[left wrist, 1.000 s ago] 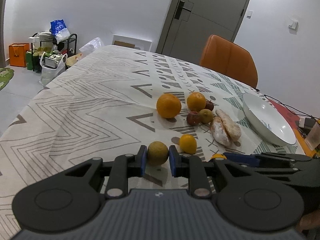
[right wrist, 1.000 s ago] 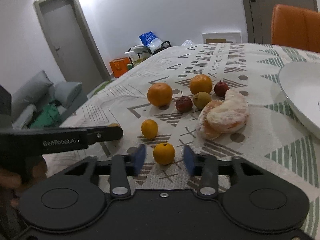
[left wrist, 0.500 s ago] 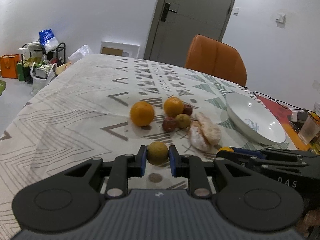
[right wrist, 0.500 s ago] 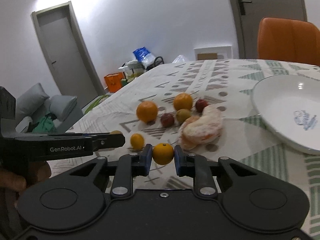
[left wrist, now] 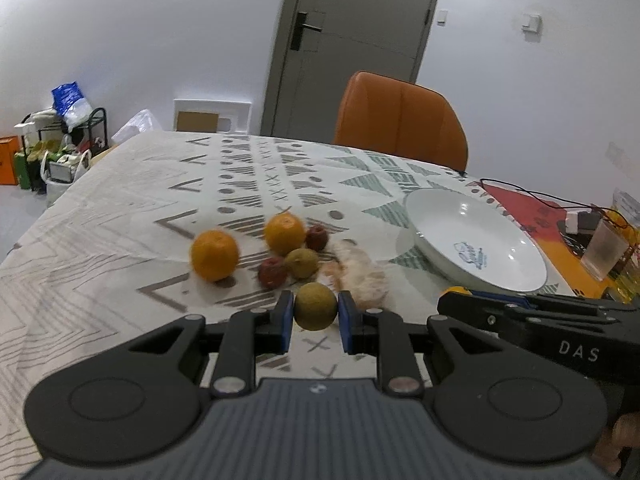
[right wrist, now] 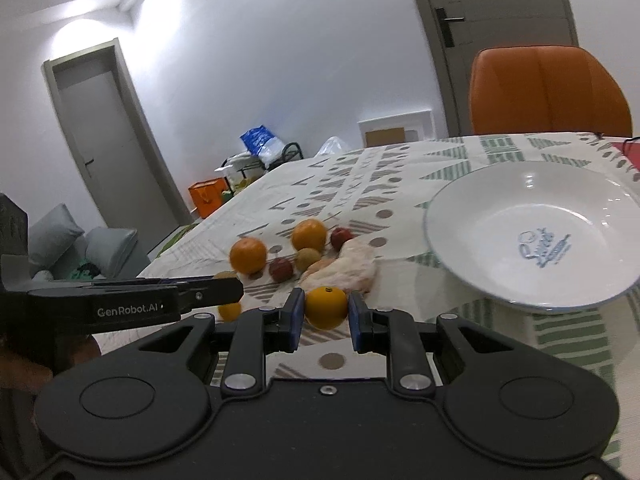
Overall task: Organize fruits
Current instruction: 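Carry both fruits over the white bowl and open both tools to drop them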
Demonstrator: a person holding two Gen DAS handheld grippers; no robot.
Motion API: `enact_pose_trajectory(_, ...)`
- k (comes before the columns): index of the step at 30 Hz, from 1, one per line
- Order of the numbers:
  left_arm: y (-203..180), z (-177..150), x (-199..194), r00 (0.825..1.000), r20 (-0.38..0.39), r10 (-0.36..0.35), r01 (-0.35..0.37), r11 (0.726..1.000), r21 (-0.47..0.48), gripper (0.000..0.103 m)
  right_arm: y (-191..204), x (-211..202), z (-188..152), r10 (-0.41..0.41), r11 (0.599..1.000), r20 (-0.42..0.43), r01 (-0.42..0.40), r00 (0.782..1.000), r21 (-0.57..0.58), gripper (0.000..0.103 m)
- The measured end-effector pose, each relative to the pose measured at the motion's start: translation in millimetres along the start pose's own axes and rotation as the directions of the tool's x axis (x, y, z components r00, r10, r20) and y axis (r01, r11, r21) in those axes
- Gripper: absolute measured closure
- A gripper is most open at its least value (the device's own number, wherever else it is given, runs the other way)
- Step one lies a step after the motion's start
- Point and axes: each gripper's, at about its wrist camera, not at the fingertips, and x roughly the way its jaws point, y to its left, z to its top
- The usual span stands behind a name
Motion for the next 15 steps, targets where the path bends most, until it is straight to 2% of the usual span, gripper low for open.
enact_pose_trajectory(15,-52,12,28,1.000,-0.005,-0.027,0.027,0.997,0.078,0.081,-58,-25,-1,-0.078,0.993,0.058,0.073,0.995,0.093,0.081)
